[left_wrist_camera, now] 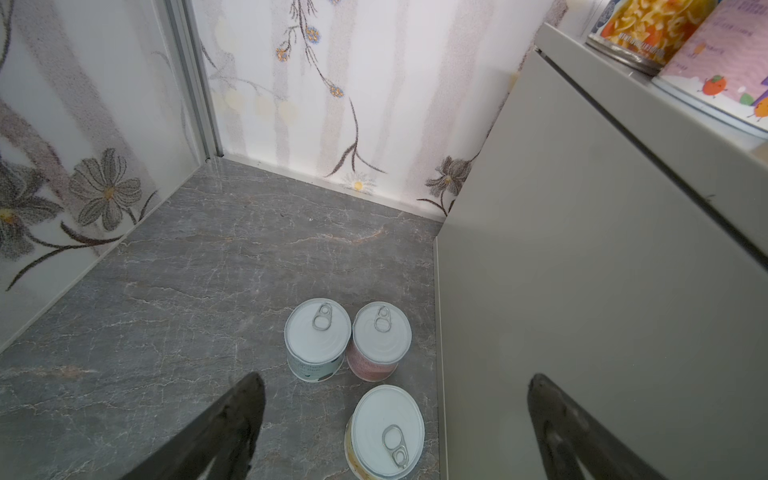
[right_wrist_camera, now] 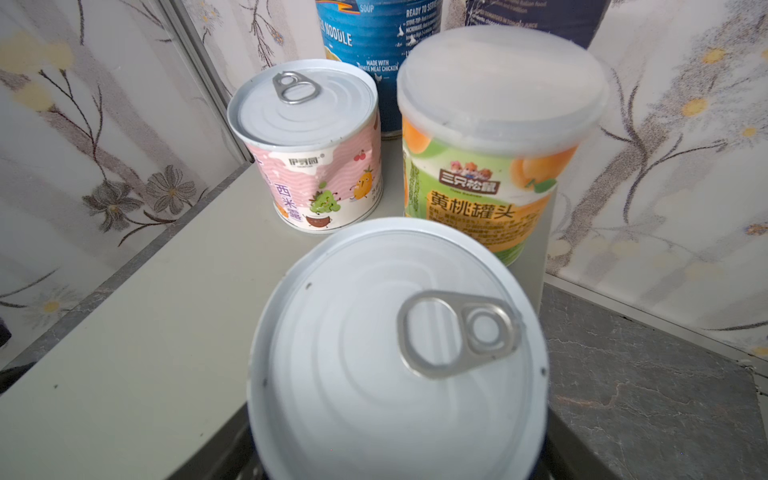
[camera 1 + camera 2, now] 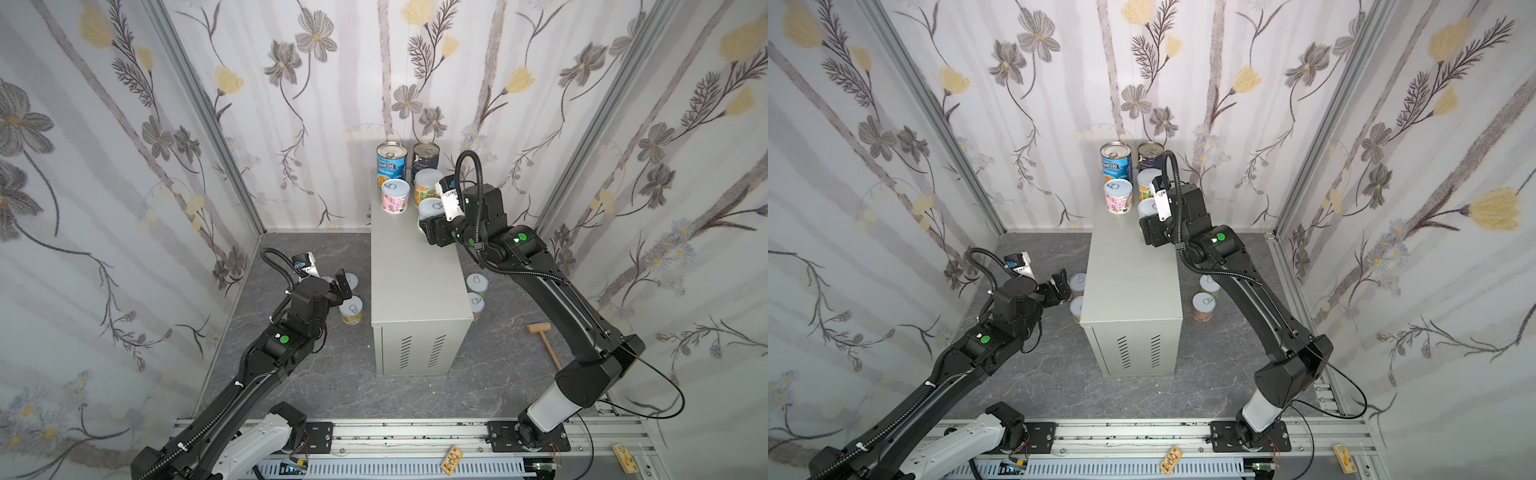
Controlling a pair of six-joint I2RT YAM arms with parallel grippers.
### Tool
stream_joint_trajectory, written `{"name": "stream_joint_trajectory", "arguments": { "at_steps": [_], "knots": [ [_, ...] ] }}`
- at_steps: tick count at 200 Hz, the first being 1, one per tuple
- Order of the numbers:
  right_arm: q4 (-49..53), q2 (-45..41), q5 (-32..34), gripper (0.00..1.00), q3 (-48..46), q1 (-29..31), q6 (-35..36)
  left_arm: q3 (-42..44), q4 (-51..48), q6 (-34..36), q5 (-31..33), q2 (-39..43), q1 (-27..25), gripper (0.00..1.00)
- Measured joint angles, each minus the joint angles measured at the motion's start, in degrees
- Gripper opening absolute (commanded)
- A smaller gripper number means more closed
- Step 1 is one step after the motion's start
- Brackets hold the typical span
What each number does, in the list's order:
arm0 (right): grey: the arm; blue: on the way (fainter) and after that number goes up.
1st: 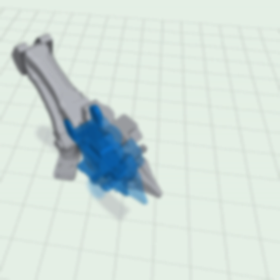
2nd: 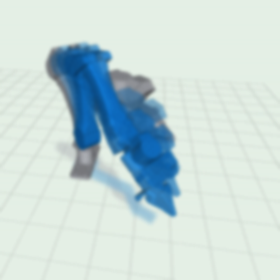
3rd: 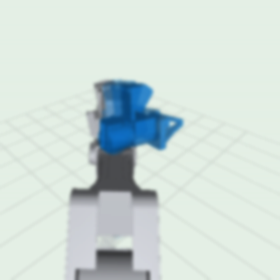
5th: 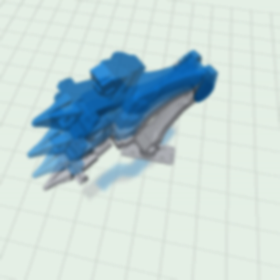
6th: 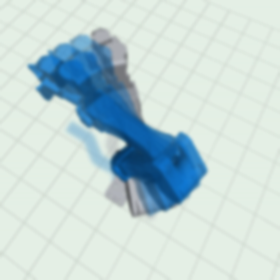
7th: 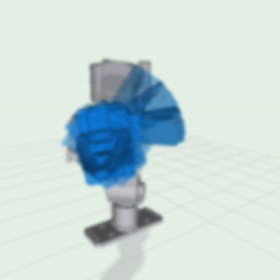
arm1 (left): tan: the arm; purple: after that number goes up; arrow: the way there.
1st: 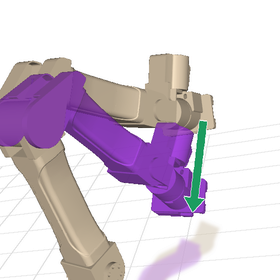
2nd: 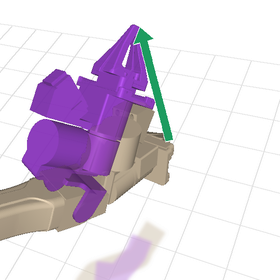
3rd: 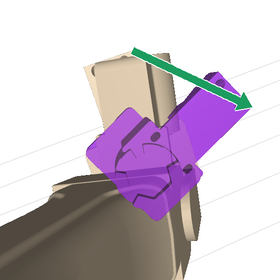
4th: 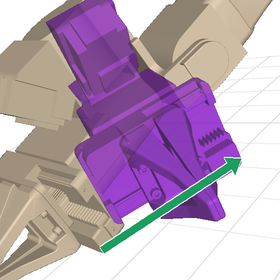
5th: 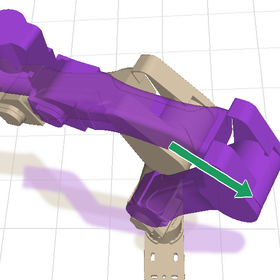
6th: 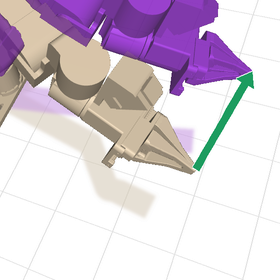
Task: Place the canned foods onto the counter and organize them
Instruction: 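Lower the held can onto the cabinet top in front of the pink-labelled can, then open the right gripper and withdraw it while the left gripper lowers toward floor cans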
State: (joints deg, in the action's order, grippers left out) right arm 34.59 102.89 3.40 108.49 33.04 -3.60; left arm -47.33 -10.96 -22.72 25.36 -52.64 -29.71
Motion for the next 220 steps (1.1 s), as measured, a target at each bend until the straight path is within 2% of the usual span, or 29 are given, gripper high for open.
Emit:
{"name": "stream_joint_trajectory", "arguments": {
  "at_steps": [50,129,176,220],
  "knots": [
    [0.02,0.0,0.02,0.79,0.04,0.0,0.0,0.0,-0.04,-0.44,-0.11,-0.11,0.09,1.0],
    [-0.39,-2.19,-0.28,0.92,-0.72,-0.04,0.0,-0.68,-0.26,-1.29,-0.5,-2.1,0.33,1.0],
    [-6.86,-8.94,-2.08,0.99,-9.92,-0.04,0.02,-0.87,-0.44,-1.95,-1.31,-5.33,0.94,1.0],
    [-16.85,-19.04,-3.87,1.0,-22.49,-0.04,0.0,-0.79,-0.92,-2.95,-3.13,-8.96,1.88,1.0]
  ]
}}
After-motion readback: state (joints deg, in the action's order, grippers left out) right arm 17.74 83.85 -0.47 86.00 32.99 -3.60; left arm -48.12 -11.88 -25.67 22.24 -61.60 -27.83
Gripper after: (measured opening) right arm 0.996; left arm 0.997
